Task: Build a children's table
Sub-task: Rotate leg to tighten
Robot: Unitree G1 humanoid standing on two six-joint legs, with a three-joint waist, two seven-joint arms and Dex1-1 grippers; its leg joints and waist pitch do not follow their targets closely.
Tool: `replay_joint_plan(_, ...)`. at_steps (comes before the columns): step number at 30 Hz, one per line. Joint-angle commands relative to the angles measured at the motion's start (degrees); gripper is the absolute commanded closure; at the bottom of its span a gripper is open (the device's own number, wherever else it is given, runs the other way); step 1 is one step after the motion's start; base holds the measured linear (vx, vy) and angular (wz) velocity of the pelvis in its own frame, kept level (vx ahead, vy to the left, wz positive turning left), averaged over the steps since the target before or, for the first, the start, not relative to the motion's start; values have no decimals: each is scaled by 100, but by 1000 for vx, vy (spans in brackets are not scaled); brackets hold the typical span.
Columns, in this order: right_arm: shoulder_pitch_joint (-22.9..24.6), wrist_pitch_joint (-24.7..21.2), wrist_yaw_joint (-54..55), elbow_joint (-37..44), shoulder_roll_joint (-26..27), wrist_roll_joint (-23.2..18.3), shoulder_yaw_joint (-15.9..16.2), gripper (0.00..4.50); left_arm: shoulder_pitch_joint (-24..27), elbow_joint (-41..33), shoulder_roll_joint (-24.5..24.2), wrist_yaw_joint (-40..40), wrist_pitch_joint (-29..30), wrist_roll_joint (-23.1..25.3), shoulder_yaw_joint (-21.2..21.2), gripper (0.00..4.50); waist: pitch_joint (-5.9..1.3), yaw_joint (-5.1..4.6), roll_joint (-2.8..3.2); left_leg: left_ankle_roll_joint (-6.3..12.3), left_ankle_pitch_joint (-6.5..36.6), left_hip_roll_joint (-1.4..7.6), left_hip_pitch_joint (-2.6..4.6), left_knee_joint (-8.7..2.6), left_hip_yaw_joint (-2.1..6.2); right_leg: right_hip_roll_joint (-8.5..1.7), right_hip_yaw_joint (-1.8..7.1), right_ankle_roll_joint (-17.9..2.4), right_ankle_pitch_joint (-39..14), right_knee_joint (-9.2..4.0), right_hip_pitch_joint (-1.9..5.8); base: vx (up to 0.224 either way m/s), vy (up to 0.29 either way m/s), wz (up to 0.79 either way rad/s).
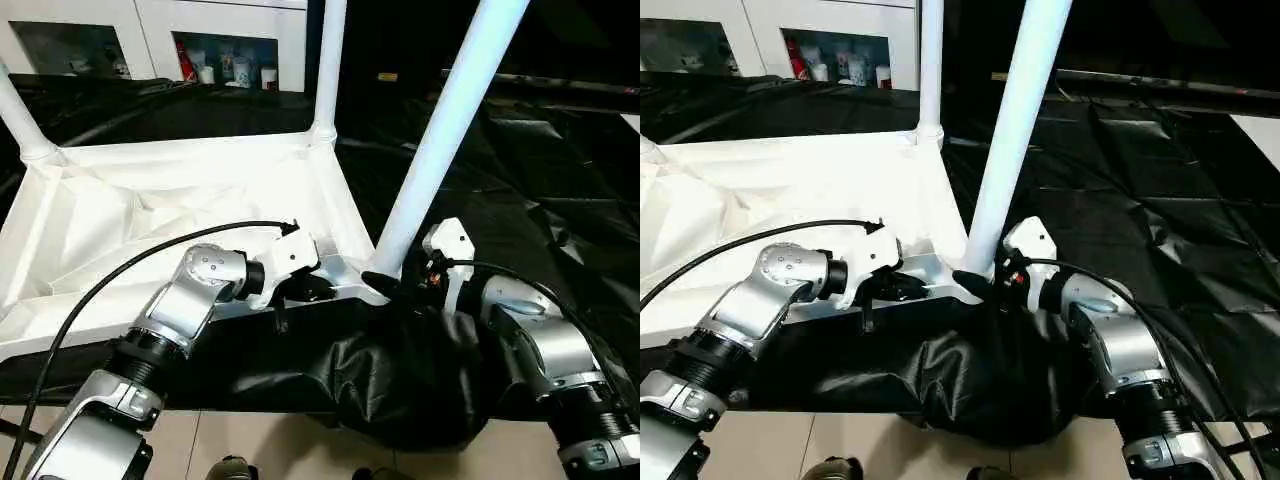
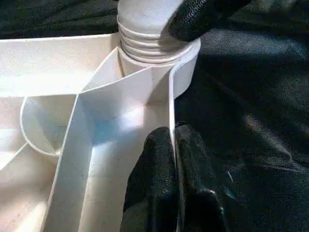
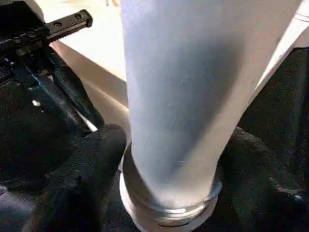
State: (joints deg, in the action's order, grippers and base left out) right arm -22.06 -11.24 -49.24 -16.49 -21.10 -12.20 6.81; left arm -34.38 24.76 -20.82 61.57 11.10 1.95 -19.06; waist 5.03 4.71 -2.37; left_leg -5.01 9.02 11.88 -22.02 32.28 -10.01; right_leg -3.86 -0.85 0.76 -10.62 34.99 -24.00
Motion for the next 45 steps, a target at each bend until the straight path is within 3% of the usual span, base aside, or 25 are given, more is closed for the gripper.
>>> replay_joint_plan(1, 64, -56, -62, 38, -76, -55, -46, 164, 171, 223, -132, -120, 97, 119, -20, 450, -294, 6, -39, 141, 1489, 92, 71, -384, -17, -299, 153, -963, -1643, -487, 217, 0, 0, 0)
replay_joint_plan(7, 92, -20, -159, 3, -118, 7, 15, 205, 176, 236, -147, -144, 91, 123, -3, 450, -284, 4, -46, 143, 1547, 94, 73, -390, -16, -302, 152, -929, -1769, -499, 210, 0, 0, 0)
replay_joint_plan(11, 90, 47, -85, -17, -125, 88, 25, 205, 188, 227, -152, -151, 99, 116, 5, 450, -288, 2, -47, 142, 1530, 94, 71, -389, -15, -302, 154, -945, -1729, -496, 212, 0, 0, 0)
replay_joint_plan(12, 81, -6, -102, -30, -106, 25, -9, 170, 190, 226, -154, -150, 99, 115, 5, 450, -291, 2, -46, 143, 1527, 92, 71, -388, -16, -302, 153, -950, -1723, -495, 215, 0, 0, 0)
replay_joint_plan(19, 102, -44, -145, -12, -107, 40, 71, 124, 183, 217, -154, -157, 111, 116, 3, 450, -284, -2, -39, 132, 1589, 96, 76, -396, -12, -305, 153, -946, -1805, -505, 206, 0, 0, 0)
replay_joint_plan(33, 92, 31, -98, -137, -121, 161, 139, 124, 171, 233, -189, -135, 100, 126, -1, 450, -276, -15, -23, 105, 1657, 93, 71, -404, -9, -299, 154, -948, -1818, -512, 203, 0, 0, 0)
replay_joint_plan(43, 88, -62, -184, -118, -46, 15, 40, 124, 143, 253, -188, -146, 105, 117, 8, 450, -277, -16, -30, 108, 1676, 96, 75, -406, -8, -302, 157, -949, -1843, -514, 202, 0, 0, 0)
replay_joint_plan(45, 87, -66, -189, -121, -44, 12, 39, 140, 142, 254, -188, -145, 106, 117, 8, 450, -276, -15, -31, 107, 1657, 96, 72, -407, -7, -301, 156, -944, -1836, -513, 203, 0, 0, 0)
